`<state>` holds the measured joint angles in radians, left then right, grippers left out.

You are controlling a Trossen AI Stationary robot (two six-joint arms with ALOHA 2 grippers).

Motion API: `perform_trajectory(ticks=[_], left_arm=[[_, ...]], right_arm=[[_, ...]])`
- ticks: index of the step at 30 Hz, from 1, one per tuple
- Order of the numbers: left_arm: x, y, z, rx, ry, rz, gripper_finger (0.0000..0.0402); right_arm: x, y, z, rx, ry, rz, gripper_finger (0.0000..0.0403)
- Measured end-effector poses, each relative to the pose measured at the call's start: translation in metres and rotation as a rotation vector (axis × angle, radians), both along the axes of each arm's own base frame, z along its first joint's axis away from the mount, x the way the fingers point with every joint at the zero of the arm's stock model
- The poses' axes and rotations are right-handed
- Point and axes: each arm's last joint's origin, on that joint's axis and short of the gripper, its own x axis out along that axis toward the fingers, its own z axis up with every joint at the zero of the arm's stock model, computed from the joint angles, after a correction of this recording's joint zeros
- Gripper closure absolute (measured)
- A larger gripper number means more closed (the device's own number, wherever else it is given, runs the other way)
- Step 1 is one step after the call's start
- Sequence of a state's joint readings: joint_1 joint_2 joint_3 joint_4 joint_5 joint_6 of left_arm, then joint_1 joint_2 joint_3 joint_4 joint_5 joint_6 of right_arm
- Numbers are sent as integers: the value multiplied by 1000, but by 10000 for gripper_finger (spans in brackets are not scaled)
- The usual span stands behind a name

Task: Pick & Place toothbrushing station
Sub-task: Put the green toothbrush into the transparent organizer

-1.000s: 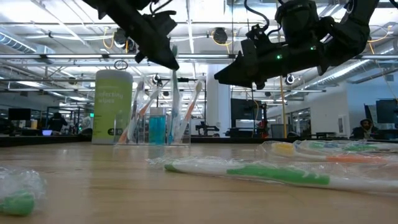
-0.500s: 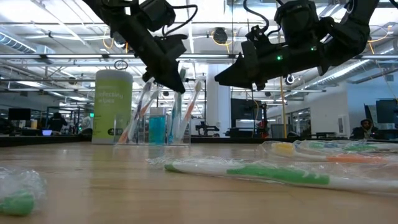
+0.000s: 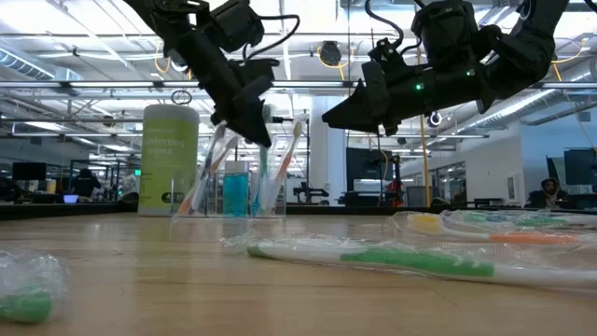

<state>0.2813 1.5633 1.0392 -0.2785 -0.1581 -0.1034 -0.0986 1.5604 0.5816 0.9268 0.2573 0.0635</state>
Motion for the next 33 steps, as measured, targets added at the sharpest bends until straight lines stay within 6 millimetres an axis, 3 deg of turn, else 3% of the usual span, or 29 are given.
perform_trajectory(ticks=[7, 14, 22, 28, 33], left_arm=[[-2, -5, 5, 51, 21, -68, 266], [-11, -17, 54, 98, -55, -105, 218], [-38, -40, 94, 133, -38, -144, 200], [-60, -64, 109, 93, -54, -189, 199], [-71, -86, 110, -8, -24, -243, 199]], right_arm=[[0, 0, 0, 1, 1, 0, 261], [-1, 0, -5, 19, 50, -1, 261], [0, 5, -6, 84, 41, 172, 261], [0, 5, -6, 73, 52, 172, 261], [0, 5, -8, 75, 69, 172, 261]])
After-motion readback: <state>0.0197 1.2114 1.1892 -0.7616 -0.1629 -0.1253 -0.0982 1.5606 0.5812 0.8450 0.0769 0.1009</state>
